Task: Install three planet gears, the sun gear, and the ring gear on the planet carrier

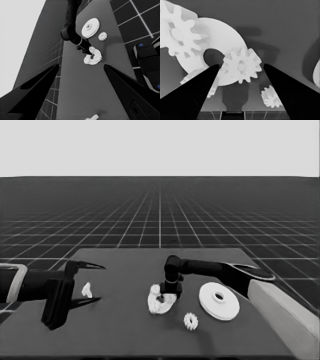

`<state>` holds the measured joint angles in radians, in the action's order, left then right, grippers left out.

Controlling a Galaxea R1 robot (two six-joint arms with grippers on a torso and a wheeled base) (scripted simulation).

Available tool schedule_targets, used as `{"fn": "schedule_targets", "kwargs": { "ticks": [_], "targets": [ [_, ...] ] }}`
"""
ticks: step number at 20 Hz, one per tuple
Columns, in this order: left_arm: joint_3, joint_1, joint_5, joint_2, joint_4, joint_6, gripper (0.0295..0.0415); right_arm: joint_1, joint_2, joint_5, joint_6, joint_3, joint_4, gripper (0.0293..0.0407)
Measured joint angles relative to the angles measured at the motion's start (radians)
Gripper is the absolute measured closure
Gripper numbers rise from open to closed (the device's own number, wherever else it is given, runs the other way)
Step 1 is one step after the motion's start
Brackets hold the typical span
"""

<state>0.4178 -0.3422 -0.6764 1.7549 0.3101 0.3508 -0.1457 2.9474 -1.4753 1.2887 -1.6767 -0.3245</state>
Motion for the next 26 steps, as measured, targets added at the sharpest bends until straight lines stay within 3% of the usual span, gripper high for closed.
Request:
{"fn": "schedule_targets", "kwargs": {
  "ticks": [4,6,8,14,15,17,24,26],
  "targets": [
    [0.000,0.000,0.000,0.000,0.000,0.000,0.0326,0.000,0.000,0.000,0.000,0.000,0.000,0.0315],
    [0.000,0.000,0.000,0.000,0.000,0.000,0.0326,0.096,-0.024,-0.043,0.048,0.082,0.090,0.0315],
    [0.000,0.000,0.000,0.000,0.000,0.000,0.0326,0.136,-0.028,-0.052,0.058,0.098,0.125,0.0315],
    [0.000,0.000,0.000,0.000,0.000,0.000,0.0326,0.153,-0.028,-0.056,0.061,0.102,0.144,0.0315],
    [0.000,0.000,0.000,0.000,0.000,0.000,0.0326,0.146,-0.174,-0.077,0.194,0.383,0.130,0.0315],
    [0.000,0.000,0.000,0.000,0.000,0.000,0.0326,0.136,-0.310,-0.094,0.277,0.602,0.121,0.0315],
    [0.000,0.000,0.000,0.000,0.000,0.000,0.0326,0.133,-0.374,-0.100,0.307,0.698,0.117,0.0315],
    [0.000,0.000,0.000,0.000,0.000,0.000,0.0326,-0.034,-0.363,-0.088,0.255,0.634,-0.052,0.0315]
  ]
}}
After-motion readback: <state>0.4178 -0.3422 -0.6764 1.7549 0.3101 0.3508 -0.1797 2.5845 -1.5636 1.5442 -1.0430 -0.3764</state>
